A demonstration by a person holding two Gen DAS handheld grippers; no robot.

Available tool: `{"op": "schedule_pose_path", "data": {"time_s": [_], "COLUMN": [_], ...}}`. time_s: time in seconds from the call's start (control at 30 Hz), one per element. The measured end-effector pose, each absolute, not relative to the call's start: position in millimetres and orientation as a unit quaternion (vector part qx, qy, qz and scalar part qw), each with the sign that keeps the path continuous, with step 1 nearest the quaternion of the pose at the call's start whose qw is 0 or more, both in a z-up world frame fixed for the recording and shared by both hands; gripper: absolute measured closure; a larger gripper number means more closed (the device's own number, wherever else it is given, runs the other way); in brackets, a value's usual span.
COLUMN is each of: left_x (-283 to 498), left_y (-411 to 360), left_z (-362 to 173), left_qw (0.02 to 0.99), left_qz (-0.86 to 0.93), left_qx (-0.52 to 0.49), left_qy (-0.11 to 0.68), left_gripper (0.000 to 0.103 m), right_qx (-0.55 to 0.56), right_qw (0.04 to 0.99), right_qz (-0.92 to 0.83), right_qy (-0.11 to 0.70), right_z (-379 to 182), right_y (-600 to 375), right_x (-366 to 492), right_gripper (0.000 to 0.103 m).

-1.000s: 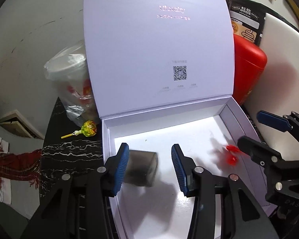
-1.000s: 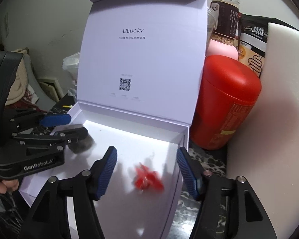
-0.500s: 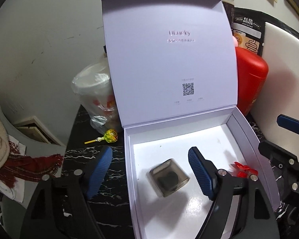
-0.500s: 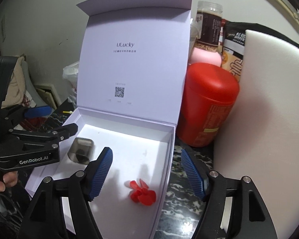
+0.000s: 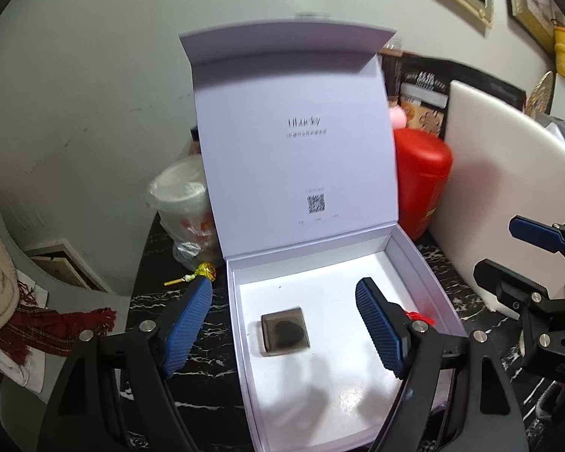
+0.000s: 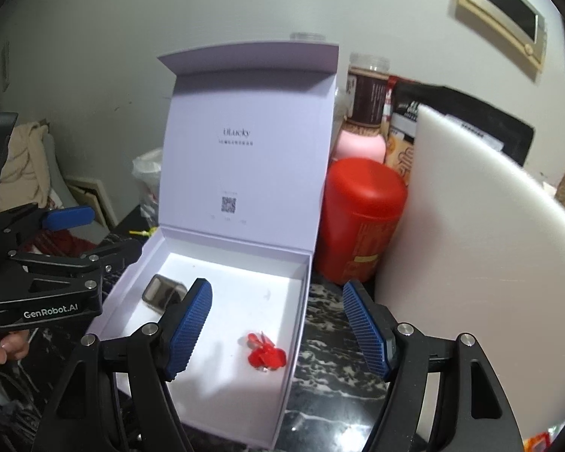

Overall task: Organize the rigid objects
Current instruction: 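Withdraw both tools from the box back toward the table clutter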

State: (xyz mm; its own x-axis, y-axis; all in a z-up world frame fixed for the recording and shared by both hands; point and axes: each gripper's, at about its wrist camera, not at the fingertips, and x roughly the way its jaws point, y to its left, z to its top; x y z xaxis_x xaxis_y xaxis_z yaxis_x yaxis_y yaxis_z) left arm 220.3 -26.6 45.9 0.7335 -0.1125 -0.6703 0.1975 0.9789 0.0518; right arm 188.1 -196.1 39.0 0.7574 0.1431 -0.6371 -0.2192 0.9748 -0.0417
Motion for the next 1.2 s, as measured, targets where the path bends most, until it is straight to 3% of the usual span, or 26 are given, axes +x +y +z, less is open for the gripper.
{"op": "schedule_pose_path", "data": {"time_s": [0.57,1.2], "left_x": [148.2,79.3], "left_y": [-27.4,-23.8], "left_z": [75.8,65.6], "left_qw": [0.936,0.932], "left_qz": [-0.099,-0.100], "left_qx": [0.062,0.075], "left_qy": [0.331,0.339], "left_gripper": [0.024,0.024], "right_qx": [-0.051,-0.045], "right_qw": [0.945,0.943], "right_qz": [0.077,0.060], "right_qy": [0.313,0.323], "right_z": [62.0,47.9], "right_y": [-200.4,-203.5], "right_x": [118.4,51.2], "right_gripper": [0.030,0.030]}}
